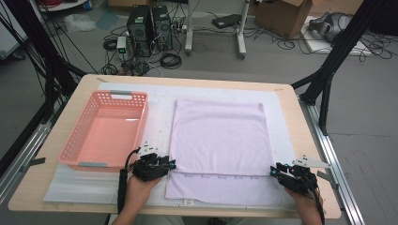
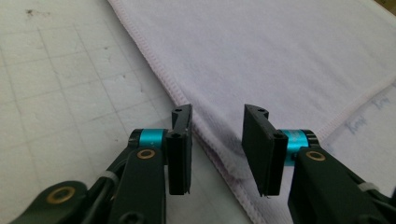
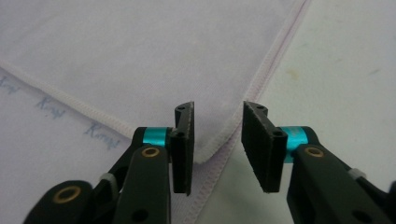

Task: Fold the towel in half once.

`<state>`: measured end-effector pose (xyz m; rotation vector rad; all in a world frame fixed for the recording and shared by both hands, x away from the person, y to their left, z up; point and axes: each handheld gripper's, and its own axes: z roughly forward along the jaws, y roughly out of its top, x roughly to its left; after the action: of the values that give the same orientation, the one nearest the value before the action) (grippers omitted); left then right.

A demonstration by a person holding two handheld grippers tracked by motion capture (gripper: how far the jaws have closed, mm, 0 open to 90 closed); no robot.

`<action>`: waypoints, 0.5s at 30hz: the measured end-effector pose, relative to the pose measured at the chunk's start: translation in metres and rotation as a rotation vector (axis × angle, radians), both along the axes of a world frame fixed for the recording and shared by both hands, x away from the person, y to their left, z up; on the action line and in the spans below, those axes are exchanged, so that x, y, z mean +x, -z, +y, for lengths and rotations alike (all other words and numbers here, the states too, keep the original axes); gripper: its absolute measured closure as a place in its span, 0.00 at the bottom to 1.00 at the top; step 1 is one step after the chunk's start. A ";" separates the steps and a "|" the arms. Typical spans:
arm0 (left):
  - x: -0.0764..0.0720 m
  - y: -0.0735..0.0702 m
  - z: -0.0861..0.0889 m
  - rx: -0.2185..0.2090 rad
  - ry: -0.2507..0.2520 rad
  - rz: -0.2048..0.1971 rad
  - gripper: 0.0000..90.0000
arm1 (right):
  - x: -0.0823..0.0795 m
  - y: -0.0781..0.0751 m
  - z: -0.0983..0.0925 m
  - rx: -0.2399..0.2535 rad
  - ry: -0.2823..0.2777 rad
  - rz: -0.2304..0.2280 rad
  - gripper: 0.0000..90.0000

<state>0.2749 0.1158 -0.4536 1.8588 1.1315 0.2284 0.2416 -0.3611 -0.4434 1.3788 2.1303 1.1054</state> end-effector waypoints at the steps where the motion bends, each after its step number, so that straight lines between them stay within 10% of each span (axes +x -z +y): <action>1: -0.001 0.000 0.000 0.002 0.011 0.002 0.75 | 0.000 0.001 0.000 0.000 -0.010 -0.001 0.74; 7: -0.005 -0.001 -0.003 0.035 0.029 -0.033 0.96 | -0.002 0.002 0.007 -0.056 -0.016 0.021 0.86; 15: -0.010 -0.006 -0.002 0.033 0.022 -0.103 0.95 | -0.004 0.000 0.014 -0.114 -0.045 -0.007 0.95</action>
<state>0.2648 0.1136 -0.4480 1.8663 1.0418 0.3280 0.2378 -0.3475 -0.4433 1.2799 2.1932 0.9867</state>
